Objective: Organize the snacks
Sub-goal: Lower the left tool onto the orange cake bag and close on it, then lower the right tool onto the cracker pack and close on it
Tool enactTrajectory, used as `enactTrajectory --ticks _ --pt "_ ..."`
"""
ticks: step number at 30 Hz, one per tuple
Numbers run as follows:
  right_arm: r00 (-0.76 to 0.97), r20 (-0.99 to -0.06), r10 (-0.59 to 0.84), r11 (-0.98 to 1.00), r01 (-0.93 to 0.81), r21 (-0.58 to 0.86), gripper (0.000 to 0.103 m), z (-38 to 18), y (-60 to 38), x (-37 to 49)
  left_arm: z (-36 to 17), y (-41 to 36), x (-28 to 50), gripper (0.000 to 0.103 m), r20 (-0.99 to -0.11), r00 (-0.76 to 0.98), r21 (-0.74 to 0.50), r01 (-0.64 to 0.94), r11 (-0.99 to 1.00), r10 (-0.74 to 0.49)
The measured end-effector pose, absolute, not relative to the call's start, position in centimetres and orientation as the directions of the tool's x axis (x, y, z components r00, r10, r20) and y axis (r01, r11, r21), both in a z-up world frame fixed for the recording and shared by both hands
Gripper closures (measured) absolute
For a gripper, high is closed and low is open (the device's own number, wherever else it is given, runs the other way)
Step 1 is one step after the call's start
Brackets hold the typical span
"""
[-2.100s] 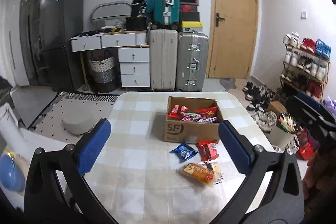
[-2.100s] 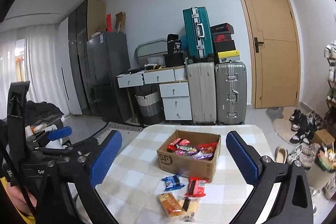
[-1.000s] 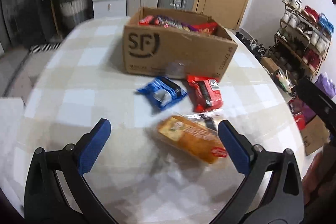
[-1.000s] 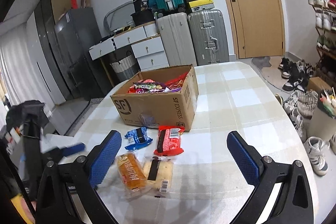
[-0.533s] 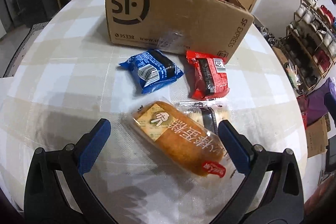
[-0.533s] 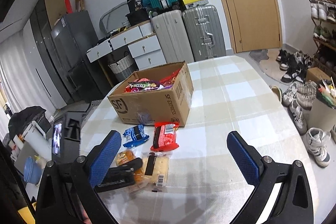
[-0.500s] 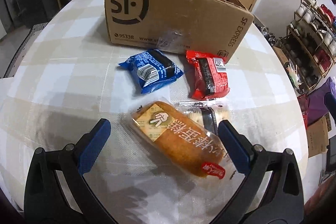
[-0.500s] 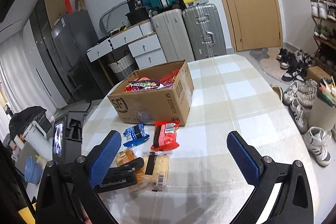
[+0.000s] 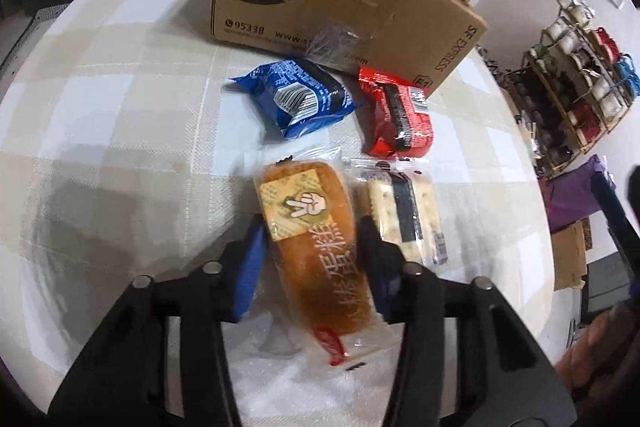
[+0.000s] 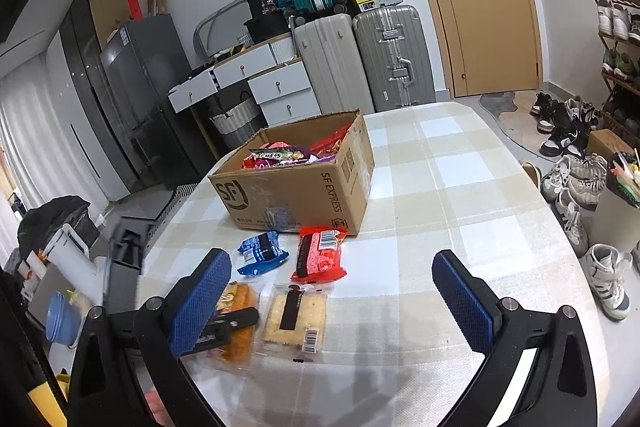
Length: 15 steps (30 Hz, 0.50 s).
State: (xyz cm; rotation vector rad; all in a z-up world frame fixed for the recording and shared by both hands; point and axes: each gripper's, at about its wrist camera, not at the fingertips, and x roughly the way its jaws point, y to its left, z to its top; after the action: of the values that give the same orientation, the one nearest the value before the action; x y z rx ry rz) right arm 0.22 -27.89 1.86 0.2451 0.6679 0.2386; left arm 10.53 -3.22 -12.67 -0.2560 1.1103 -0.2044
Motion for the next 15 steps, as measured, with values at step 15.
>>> enactTrajectory --ticks 15 --pt "0.741 -0.614 0.271 0.953 -0.116 0.281 0.001 0.8 -27.4 0.8 -11.4 -1.8 8.1 0.068 -0.847 0.476 -0.21 0.111 0.971 -0.238"
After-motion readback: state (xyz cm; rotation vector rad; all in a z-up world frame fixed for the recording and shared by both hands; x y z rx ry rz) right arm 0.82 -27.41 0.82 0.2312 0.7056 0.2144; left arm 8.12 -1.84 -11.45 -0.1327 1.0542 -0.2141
